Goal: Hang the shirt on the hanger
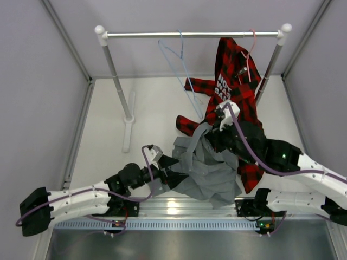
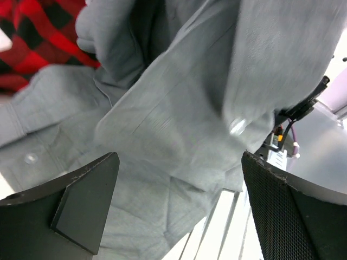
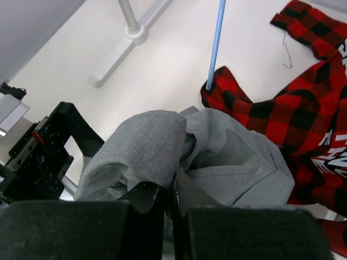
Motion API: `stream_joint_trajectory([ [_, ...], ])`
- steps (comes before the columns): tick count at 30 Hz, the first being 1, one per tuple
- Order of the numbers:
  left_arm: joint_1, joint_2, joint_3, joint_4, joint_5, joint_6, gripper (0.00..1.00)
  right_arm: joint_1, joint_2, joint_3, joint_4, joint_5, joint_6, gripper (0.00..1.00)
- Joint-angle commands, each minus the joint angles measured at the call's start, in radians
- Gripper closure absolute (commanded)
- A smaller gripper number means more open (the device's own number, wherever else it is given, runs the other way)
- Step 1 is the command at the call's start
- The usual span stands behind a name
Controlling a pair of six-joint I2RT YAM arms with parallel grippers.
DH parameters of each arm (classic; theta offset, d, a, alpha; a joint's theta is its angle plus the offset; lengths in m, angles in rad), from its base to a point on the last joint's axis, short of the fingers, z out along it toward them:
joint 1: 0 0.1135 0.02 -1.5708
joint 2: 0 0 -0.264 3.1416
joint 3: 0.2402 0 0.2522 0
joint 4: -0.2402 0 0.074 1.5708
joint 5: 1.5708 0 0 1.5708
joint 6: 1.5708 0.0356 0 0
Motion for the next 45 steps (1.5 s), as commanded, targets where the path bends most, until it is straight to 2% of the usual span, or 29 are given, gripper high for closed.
stream_joint_trajectory([
  [1, -0.004, -0.061, -0.048, 0.125, -0.003, 0.134, 0.02, 0.015, -0.079, 0.016, 0.014, -0.064, -0.055, 1.0],
  [3, -0.004, -0.063, -0.054, 0.125, -0.059, 0.166, 0.02, 0.014, -0.119, 0.013, -0.006, -0.101, -0.072, 1.0],
  [5, -0.004, -0.039, -0.048, 0.157, -0.054, 0.2, 0.02, 0.014, -0.144, 0.005, -0.007, -0.185, -0.102, 1.0],
  [11, -0.004, 0.194, 0.046, 0.282, 0.186, 0.293, 0.02, 0.014, -0.201, -0.001, -0.018, -0.324, -0.161, 0.98],
  [15, -0.004, 0.284, 0.072, 0.345, 0.204, 0.312, 0.02, 0.015, -0.225, 0.008, -0.033, -0.37, -0.171, 0.98],
  [19, -0.003, 0.331, 0.144, 0.271, 0.239, 0.301, 0.03, 0.014, -0.23, 0.004, -0.032, -0.384, -0.182, 0.98],
  [23, -0.001, 0.383, 0.235, 0.135, 0.305, 0.294, 0.4, 0.014, -0.227, 0.001, -0.029, -0.362, -0.193, 0.97],
  [24, -0.003, 0.386, 0.259, 0.113, 0.29, 0.292, 0.99, 0.015, -0.228, 0.001, -0.027, -0.35, -0.193, 0.97],
  [26, -0.003, 0.376, 0.262, 0.072, 0.22, 0.281, 1.0, 0.015, -0.23, 0.002, -0.027, -0.333, -0.193, 0.96],
  [29, -0.003, 0.351, 0.255, 0.018, -0.077, 0.266, 1.0, 0.015, -0.236, 0.001, -0.027, -0.295, -0.188, 0.95],
  [30, -0.003, 0.333, 0.262, -0.078, -0.165, 0.26, 1.0, 0.015, -0.241, 0.001, -0.029, -0.269, -0.187, 0.95],
  [31, -0.003, 0.325, 0.3, -0.148, -0.345, 0.248, 1.0, 0.015, -0.241, 0.002, -0.023, -0.255, -0.181, 0.94],
  [32, -0.003, 0.315, 0.325, -0.227, -0.448, 0.193, 1.0, 0.014, -0.244, 0.004, -0.018, -0.237, -0.176, 0.94],
  [33, -0.003, 0.292, 0.348, -0.375, -0.554, 0.165, 1.0, 0.015, -0.244, 0.007, -0.012, -0.208, -0.17, 0.94],
  [34, -0.003, 0.275, 0.371, -0.455, -0.74, 0.13, 1.0, 0.015, -0.245, 0.008, 0.0, -0.204, -0.165, 0.94],
  [35, -0.003, 0.256, 0.418, -0.529, -0.812, 0.078, 1.0, 0.015, -0.241, 0.013, 0.031, -0.21, -0.159, 0.96],
  [37, -0.004, 0.177, 0.463, -0.719, -0.923, 0.048, 1.0, 0.015, -0.231, 0.015, 0.075, -0.284, -0.17, 1.0],
  [39, -0.004, 0.08, 0.537, -0.798, -1.024, 0.059, 1.0, 0.015, -0.205, 0.022, 0.147, -0.371, -0.184, 1.0],
  [42, -0.004, -0.045, 0.647, -0.832, -1.075, 0.193, 1.0, 0.015, -0.173, 0.039, 0.271, -0.494, -0.19, 1.0],
  [44, -0.004, -0.087, 0.721, -0.833, -1.069, 0.319, 1.0, 0.014, -0.149, 0.063, 0.33, -0.502, -0.179, 1.0],
  [45, -0.004, -0.113, 0.806, -0.835, -1.072, 0.358, 1.0, 0.015, -0.139, 0.076, 0.377, -0.508, -0.172, 1.0],
])
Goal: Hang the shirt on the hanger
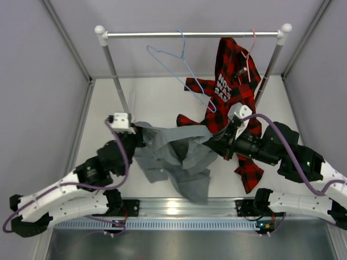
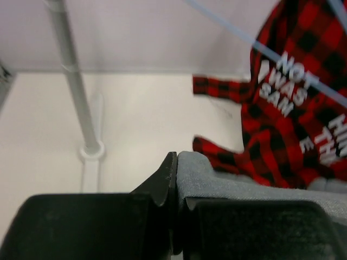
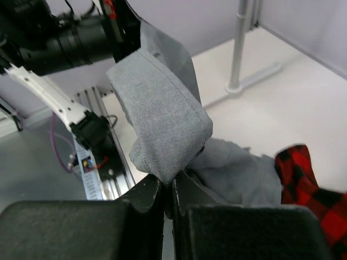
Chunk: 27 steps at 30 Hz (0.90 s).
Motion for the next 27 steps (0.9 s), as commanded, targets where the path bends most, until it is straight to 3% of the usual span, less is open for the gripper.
stream_joint_trajectory([
  [1, 0.001, -0.073, 0.196, -0.064, -0.15, 0.239, 1.0, 0.015, 0.032, 0.085, 0.262, -0.096, 0.025, 1.0],
  [4, 0.001, -0.085, 0.357, -0.068, -0.124, 0.376, 1.0, 0.014, 0.075, 0.151, 0.302, -0.142, 0.07, 1.0],
  [8, 0.001, -0.041, 0.404, -0.123, -0.088, 0.334, 1.0, 0.014, 0.089, 0.116, 0.342, -0.074, 0.133, 1.0],
  [12, 0.001, -0.015, 0.26, -0.214, -0.148, 0.101, 1.0, 0.014, 0.085, 0.001, 0.298, 0.228, 0.241, 1.0],
  [13, 0.001, -0.018, 0.221, -0.245, -0.172, -0.022, 1.0, 0.014, 0.083, -0.024, 0.281, 0.312, 0.285, 1.0],
  [16, 0.002, -0.026, 0.094, -0.312, -0.202, -0.224, 1.0, 0.015, 0.078, -0.127, 0.268, 0.338, 0.362, 1.0],
  [21, 0.024, 0.061, 0.041, -0.363, -0.177, -0.301, 1.0, 0.015, 0.123, -0.279, 0.27, 0.333, 0.472, 1.0],
  [23, 0.077, 0.121, 0.046, -0.32, -0.107, -0.256, 1.0, 0.015, 0.147, -0.332, 0.274, 0.358, 0.534, 1.0],
  [26, 0.339, 0.204, 0.049, -0.228, 0.283, -0.183, 1.0, 0.015, 0.155, -0.38, 0.278, 0.44, 0.597, 1.0],
  [27, 0.481, 0.221, 0.058, -0.225, 0.488, -0.183, 1.0, 0.014, 0.157, -0.386, 0.278, 0.472, 0.611, 1.0],
])
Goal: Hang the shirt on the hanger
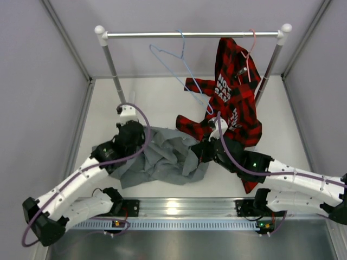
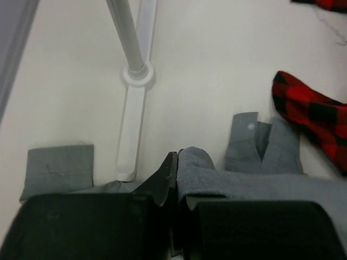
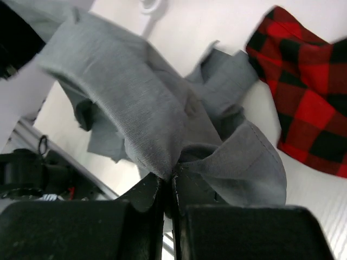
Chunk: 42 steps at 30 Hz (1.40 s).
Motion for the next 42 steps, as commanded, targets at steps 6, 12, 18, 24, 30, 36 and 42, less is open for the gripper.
stream_joint_trajectory([
  [6, 0.326, 0.112, 0.05, 0.125, 0.603, 0.06, 0.2, -0.032, 0.004, -0.023, 0.022, 0.146, 0.097, 1.0],
  [12, 0.324, -0.014, 0.012, 0.197, 0.823, 0.025, 0.21, -0.124, 0.046, -0.01, 0.019, 0.1, 0.071, 1.0],
  [18, 0.269, -0.159, -0.152, 0.35, 0.812, -0.055, 0.31, -0.227, 0.1, 0.043, -0.013, -0.001, 0.016, 1.0],
  [24, 0.131, -0.162, -0.241, 0.472, 0.783, -0.078, 0.51, -0.268, 0.153, 0.106, -0.058, -0.024, -0.027, 1.0],
  [30, -0.101, 0.063, -0.196, 0.5, 0.437, -0.018, 0.45, -0.273, 0.162, 0.1, -0.05, -0.07, -0.034, 1.0],
  [36, -0.102, 0.221, -0.186, 0.592, 0.206, 0.025, 0.38, -0.273, 0.169, 0.108, -0.038, -0.161, -0.052, 1.0],
  [42, -0.095, 0.333, -0.192, 0.727, 0.125, 0.061, 0.39, -0.273, 0.187, 0.097, -0.023, -0.191, -0.063, 1.0],
])
